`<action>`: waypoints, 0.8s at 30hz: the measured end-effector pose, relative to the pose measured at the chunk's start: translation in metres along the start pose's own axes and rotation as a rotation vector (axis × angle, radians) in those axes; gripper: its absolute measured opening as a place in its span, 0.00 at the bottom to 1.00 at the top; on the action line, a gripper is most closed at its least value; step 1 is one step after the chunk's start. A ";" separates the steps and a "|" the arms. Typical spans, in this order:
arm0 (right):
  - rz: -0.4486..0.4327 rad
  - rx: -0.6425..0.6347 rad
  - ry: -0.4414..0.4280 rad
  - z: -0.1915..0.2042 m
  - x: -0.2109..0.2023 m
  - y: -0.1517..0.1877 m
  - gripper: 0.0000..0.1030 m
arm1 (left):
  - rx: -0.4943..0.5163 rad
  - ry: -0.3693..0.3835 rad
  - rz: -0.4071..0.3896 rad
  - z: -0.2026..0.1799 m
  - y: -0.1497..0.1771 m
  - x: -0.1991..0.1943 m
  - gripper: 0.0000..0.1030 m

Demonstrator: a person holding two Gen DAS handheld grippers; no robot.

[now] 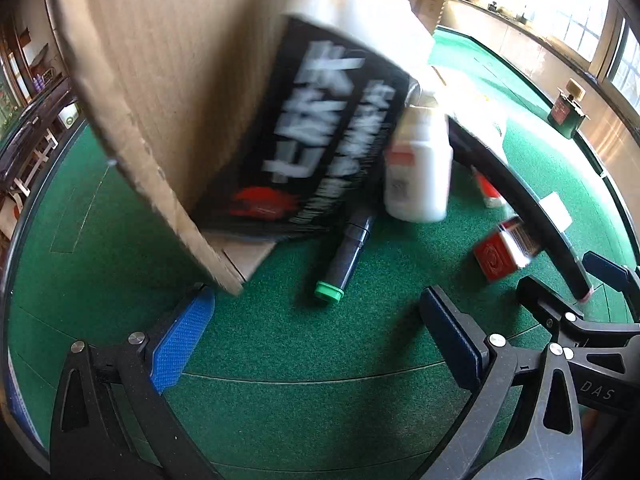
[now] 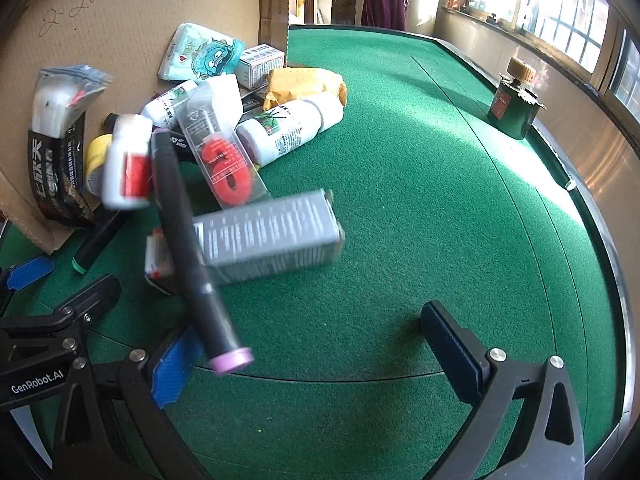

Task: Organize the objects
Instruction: 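Tip the cardboard box of items out onto the table by hand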

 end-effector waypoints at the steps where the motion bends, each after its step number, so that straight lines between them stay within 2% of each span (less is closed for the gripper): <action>1: 0.000 0.000 0.000 0.000 0.000 0.001 1.00 | 0.001 -0.001 -0.001 0.000 0.000 0.000 1.00; 24: 0.003 0.000 0.002 0.002 0.005 -0.004 1.00 | 0.000 -0.001 0.001 0.002 0.002 0.001 1.00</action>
Point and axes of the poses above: each gripper's, at about its wrist camera, not at the fingertips, and x roughly the way its jaws point, z to its left, y to its underside, the point moved 1 cm from there along x, roughly the way its jaws point, and after that the axes turned 9 degrees about -x, right-handed, at the moved point
